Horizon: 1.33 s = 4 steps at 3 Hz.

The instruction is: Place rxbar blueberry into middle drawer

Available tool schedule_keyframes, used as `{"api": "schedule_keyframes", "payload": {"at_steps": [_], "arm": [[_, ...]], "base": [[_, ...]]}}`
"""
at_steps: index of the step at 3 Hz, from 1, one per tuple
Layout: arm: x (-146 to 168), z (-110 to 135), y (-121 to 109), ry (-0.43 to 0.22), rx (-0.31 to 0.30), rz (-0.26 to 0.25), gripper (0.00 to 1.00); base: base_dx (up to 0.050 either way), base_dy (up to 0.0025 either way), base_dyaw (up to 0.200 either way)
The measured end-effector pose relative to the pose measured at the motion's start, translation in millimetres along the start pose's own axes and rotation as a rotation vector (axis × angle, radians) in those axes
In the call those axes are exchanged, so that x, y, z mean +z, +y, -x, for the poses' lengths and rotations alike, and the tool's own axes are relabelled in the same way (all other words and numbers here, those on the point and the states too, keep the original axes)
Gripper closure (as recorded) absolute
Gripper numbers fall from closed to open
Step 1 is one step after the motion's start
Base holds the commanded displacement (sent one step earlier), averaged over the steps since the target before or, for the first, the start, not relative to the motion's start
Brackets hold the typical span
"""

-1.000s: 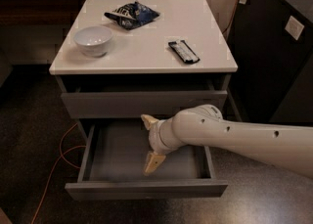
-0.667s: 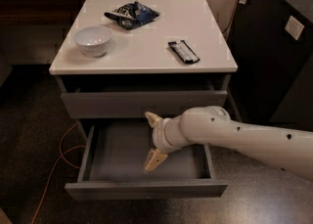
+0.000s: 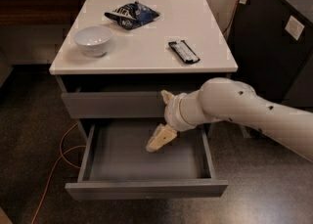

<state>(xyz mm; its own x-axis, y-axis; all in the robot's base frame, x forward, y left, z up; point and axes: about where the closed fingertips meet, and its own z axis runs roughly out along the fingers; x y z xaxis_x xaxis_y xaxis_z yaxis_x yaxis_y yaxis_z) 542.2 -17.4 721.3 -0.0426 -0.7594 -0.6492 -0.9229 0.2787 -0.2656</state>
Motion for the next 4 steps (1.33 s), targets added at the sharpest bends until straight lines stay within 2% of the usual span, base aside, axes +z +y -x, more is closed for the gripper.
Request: {"api": "schedule_keyframes", "payload": {"at_steps": [1,3,4], "arm": [[-31.5,9.0,-22.9,0.033,0.049,-0.028,0.00],[-103.3,32.0,-49.3,0.052,0.070,-0.146,0.00],[-129.6,35.5,-65.9,0.058,0.089,-0.191,0.00]], "base": [[0.000,0.00000,0.000],[0.000,0.00000,0.000],[0.000,0.00000,0.000]]}}
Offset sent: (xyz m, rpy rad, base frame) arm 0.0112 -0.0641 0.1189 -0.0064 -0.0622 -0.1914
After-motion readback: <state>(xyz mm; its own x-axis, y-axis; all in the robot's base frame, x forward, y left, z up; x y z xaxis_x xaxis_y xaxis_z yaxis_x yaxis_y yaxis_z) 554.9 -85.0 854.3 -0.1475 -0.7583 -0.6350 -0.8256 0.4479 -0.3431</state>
